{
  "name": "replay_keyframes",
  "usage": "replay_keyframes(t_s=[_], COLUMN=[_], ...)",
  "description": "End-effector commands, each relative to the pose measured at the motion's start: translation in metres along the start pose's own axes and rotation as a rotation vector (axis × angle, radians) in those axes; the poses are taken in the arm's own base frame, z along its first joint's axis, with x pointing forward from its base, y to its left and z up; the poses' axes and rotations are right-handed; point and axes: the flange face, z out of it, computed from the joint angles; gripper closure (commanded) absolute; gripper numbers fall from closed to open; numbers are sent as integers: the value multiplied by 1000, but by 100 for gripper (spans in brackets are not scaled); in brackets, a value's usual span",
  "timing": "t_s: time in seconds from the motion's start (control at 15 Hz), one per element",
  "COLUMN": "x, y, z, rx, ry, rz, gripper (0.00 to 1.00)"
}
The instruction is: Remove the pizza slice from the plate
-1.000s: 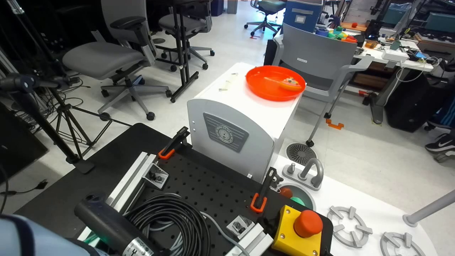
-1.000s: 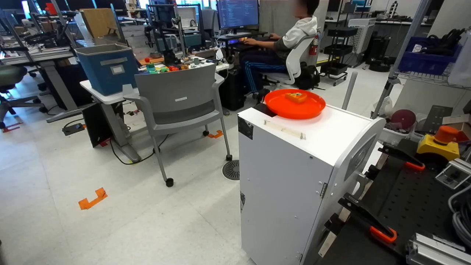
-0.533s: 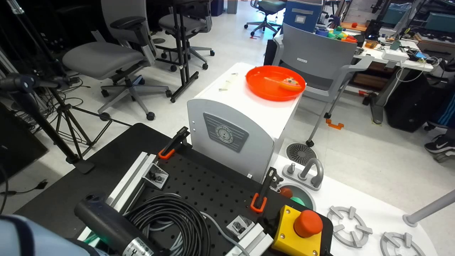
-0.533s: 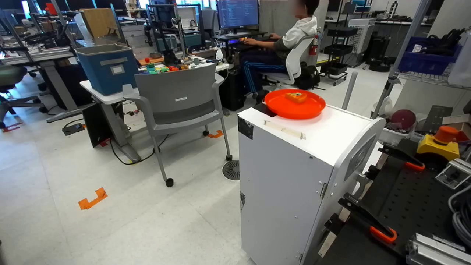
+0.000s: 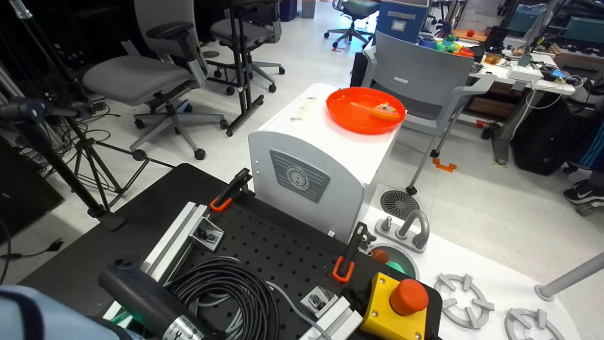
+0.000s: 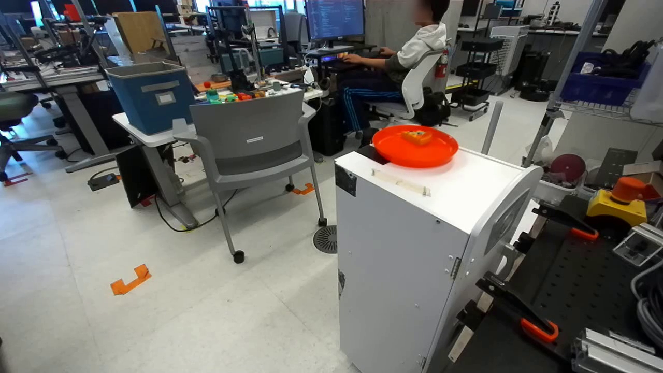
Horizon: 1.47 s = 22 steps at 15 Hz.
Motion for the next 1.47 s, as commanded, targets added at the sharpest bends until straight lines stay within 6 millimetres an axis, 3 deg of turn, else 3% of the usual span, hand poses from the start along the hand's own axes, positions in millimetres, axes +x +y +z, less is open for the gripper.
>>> replay_keyframes(t_s=[0.0, 0.27, 0.53, 0.67, 1.0, 1.4], x=[-6, -3, 8, 13, 16, 7], y=[27, 44, 39, 25, -33, -58], z=[3, 9, 9, 9, 12, 22], rx=[61, 65, 64, 44, -65, -170], ry=[2, -6, 80, 156, 322, 318], rz=[47, 91, 240, 293, 329, 36], gripper=[0, 0, 0, 0, 0, 0])
